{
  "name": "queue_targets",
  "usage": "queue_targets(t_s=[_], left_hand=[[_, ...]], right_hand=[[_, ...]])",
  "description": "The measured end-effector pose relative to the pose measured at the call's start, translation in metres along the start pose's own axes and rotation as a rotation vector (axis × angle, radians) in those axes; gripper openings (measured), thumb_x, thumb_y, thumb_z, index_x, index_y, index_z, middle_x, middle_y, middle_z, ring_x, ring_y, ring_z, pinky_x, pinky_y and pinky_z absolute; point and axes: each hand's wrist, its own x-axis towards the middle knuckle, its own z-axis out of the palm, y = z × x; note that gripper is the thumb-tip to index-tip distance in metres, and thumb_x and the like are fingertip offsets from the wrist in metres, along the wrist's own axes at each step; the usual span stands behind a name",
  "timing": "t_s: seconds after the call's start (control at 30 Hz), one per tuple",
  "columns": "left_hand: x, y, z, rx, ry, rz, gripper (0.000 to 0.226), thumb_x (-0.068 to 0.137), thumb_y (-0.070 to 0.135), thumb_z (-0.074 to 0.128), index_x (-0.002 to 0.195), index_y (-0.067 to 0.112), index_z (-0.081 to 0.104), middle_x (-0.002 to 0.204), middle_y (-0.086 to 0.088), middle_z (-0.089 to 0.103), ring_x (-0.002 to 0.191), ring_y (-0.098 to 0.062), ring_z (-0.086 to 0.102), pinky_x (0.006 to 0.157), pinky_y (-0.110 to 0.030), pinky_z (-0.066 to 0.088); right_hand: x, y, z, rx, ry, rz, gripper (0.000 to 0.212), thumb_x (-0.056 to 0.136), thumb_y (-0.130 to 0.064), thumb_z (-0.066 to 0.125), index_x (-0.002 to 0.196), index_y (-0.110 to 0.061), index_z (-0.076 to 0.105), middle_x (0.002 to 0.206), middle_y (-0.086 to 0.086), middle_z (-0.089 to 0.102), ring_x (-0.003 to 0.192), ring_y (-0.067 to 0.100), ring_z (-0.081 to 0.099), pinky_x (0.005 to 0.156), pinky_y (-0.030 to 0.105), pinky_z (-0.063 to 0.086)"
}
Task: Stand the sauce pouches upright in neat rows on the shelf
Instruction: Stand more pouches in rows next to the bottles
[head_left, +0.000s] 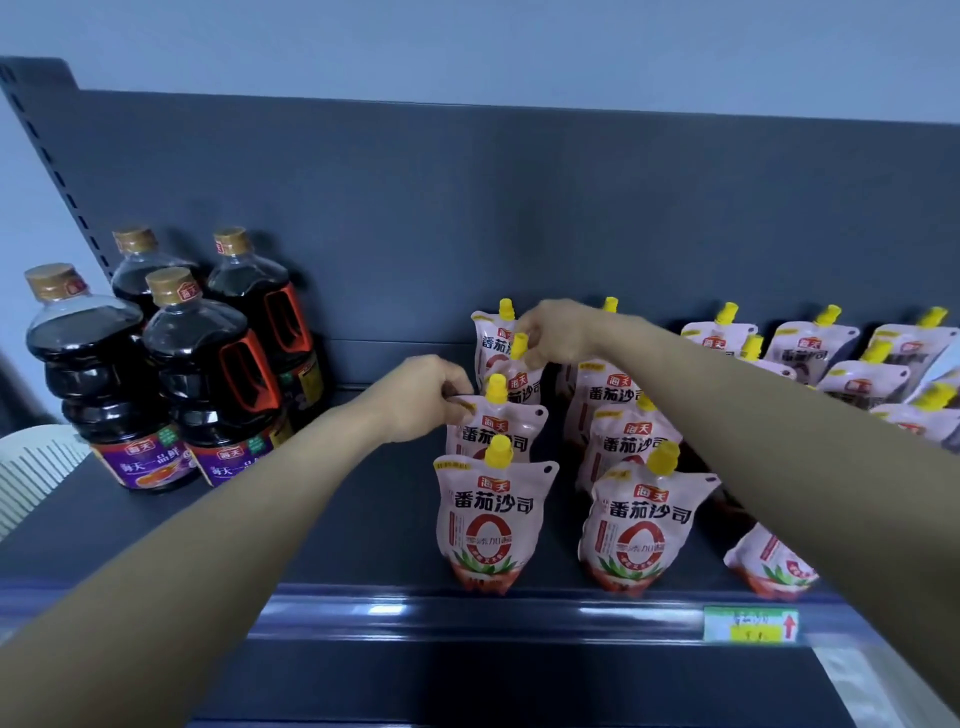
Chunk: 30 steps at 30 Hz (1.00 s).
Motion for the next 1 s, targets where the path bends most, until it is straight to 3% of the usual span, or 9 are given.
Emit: queue_targets(t_s=[0.1,0.23,0.33,0.5,0.57,0.67,0.8,0.9,1.0], left_hand=[[0.005,-0.002,0.001,0.013,0.022,0.007,0.003,0.08,0.015,0.07,0.076,0.016,0.07,0.075,0.004,0.063,0.072,-0.011,0.057,0.069,-0.024,0.045],[0.008,-0.003,-0.002,0.02,0.039,0.0,0.005,0.078,0.015,0.071,0.079,0.011,0.073,0.075,0.001,0.066,0.07,-0.009,0.057,0.067,-0.022,0.046],[0.008,-0.003,-0.004,0.013,0.039,-0.005,0.005,0.078,0.015,0.072,0.078,0.011,0.074,0.078,-0.002,0.07,0.071,-0.009,0.059,0.071,-0.024,0.048],[0.005,0.0,-0.005,-0.016,0.039,-0.016,0.006,0.078,0.016,0.072,0.077,0.01,0.074,0.073,-0.001,0.066,0.069,-0.009,0.055,0.066,-0.021,0.044],[0.005,0.0,-0.006,-0.042,0.014,-0.019,0.009,0.08,0.018,0.071,0.079,0.01,0.074,0.079,-0.007,0.07,0.073,-0.012,0.058,0.073,-0.027,0.048],[0.004,-0.002,-0.013,-0.143,-0.083,-0.05,0.022,0.081,0.031,0.068,0.08,0.01,0.073,0.079,-0.011,0.068,0.072,-0.012,0.054,0.074,-0.033,0.049],[0.009,-0.01,-0.022,-0.296,-0.051,-0.109,0.035,0.081,0.04,0.066,0.083,0.005,0.069,0.07,-0.001,0.062,0.064,-0.008,0.055,0.064,-0.022,0.047],[0.023,-0.019,-0.022,-0.265,0.098,-0.132,0.017,0.082,0.023,0.068,0.092,0.009,0.067,0.082,0.0,0.067,0.076,-0.012,0.06,0.073,-0.022,0.048],[0.04,-0.023,-0.016,-0.203,0.117,-0.174,0.031,0.083,0.017,0.067,0.112,0.01,0.06,0.104,-0.002,0.063,0.096,-0.017,0.058,0.087,-0.027,0.044]], right_hand=[[0.015,0.001,0.003,-0.045,0.022,-0.021,0.026,0.087,-0.03,0.065,0.081,-0.006,0.058,0.08,0.01,0.051,0.081,0.024,0.049,0.073,0.03,0.04],[0.032,-0.006,0.004,-0.038,0.044,-0.055,0.039,0.085,-0.026,0.067,0.057,-0.012,0.045,0.066,0.001,0.041,0.07,0.02,0.044,0.064,0.025,0.035],[0.039,-0.011,0.004,0.032,0.044,-0.102,0.034,0.084,-0.022,0.069,0.06,-0.009,0.049,0.059,-0.014,0.033,0.053,0.001,0.036,0.05,0.018,0.029],[0.046,-0.01,0.006,0.114,0.054,-0.113,0.037,0.083,-0.019,0.07,0.056,-0.008,0.048,0.055,-0.015,0.032,0.048,0.011,0.038,0.048,0.025,0.029],[0.049,-0.009,0.008,0.145,0.055,-0.11,0.041,0.083,-0.019,0.071,0.052,-0.01,0.045,0.054,-0.012,0.036,0.055,0.019,0.051,0.053,0.024,0.034],[0.052,-0.006,0.008,0.148,0.019,-0.134,0.033,0.082,-0.021,0.071,0.059,-0.006,0.053,0.061,0.002,0.054,0.096,0.035,0.065,0.068,0.031,0.045],[0.049,0.0,-0.013,0.275,0.042,-0.13,0.027,0.078,-0.04,0.071,0.077,-0.013,0.072,0.057,-0.013,0.063,0.065,0.013,0.062,0.063,0.021,0.048],[0.056,0.01,-0.029,0.251,0.275,-0.091,0.022,0.081,-0.033,0.069,0.085,-0.011,0.072,0.083,-0.001,0.072,0.08,0.014,0.064,0.072,0.021,0.043],[0.064,0.018,-0.03,0.094,0.268,-0.012,0.034,0.086,-0.025,0.066,0.108,0.001,0.066,0.114,0.013,0.068,0.108,0.029,0.061,0.09,0.032,0.049]])
